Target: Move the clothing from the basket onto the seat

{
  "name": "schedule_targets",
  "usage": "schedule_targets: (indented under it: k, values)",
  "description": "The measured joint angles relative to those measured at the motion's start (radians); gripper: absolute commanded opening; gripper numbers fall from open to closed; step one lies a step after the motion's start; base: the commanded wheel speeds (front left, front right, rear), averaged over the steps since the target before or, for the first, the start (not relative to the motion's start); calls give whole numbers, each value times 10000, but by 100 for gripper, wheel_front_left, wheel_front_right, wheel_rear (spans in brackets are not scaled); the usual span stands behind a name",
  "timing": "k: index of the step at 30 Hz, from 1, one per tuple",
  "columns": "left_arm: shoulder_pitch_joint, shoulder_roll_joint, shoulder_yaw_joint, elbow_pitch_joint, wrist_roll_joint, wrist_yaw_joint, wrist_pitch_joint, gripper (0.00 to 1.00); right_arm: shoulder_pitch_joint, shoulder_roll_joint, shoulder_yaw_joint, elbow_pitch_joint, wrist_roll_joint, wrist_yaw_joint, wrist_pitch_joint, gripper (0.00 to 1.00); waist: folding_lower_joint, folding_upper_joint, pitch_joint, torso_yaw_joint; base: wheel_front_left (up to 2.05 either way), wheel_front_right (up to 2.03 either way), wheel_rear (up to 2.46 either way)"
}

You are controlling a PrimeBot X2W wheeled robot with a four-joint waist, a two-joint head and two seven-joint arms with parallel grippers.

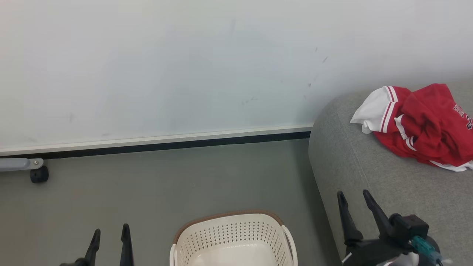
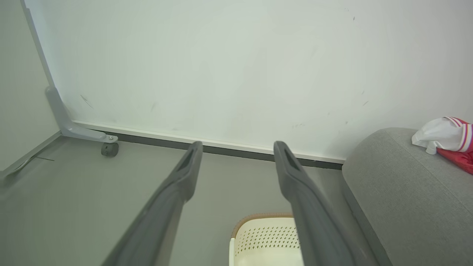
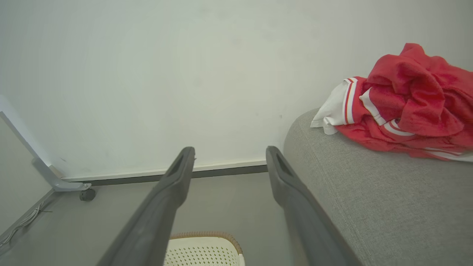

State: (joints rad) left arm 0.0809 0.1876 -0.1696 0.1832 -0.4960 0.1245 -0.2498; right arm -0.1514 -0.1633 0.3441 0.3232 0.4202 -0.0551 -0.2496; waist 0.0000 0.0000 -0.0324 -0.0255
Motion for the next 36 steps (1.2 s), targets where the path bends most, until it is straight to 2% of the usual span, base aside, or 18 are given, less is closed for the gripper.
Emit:
schedule_targets:
  k: [13,36]
  values:
    - [539,-311,533,-794,456,0,0,100,1156,-125,-470,-1296,-253,-324,0,100,0,0,-172,38,0,0,0]
    - [722,-395,652,-1095,842,0,0,100,1481,-127,-696,-2006,-502,-453,0,100,0,0,-94,53,0,0,0]
